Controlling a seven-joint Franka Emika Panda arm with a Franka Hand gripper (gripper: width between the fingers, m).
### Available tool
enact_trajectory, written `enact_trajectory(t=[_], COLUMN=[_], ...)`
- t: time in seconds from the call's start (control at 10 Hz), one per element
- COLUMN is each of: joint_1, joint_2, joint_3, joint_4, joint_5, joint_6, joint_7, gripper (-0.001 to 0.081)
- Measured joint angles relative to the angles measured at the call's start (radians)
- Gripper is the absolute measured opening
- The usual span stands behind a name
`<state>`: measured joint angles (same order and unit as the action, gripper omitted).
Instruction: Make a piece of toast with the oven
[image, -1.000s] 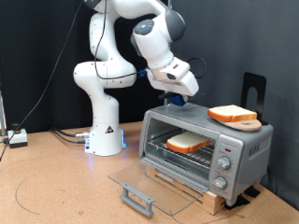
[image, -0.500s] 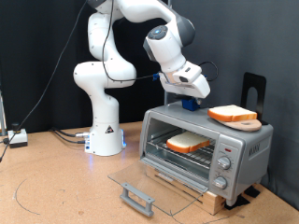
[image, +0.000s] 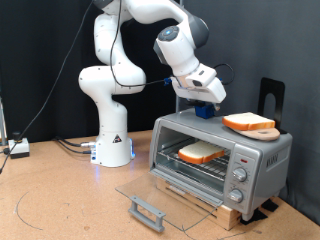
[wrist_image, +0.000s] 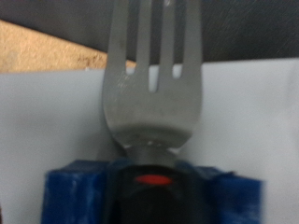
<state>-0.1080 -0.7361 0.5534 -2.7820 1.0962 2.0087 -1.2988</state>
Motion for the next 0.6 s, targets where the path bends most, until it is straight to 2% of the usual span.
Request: enact_trajectory(t=[0.3,0.5,0.6], joint_1=[0.002,-0.007,-0.026], joint_2=[-0.066,-0.059,-0.054], joint_3=[-0.109,-0.106,-0.121], joint_4=[0.008,0.006,0.004], joint_5=[0.008,0.001,-0.018], joint_6=[-0.091,-0.086,-0.085], joint_7=[-0.051,-0.050,-0.065], gripper=[0.0809,0.0809,0.0809])
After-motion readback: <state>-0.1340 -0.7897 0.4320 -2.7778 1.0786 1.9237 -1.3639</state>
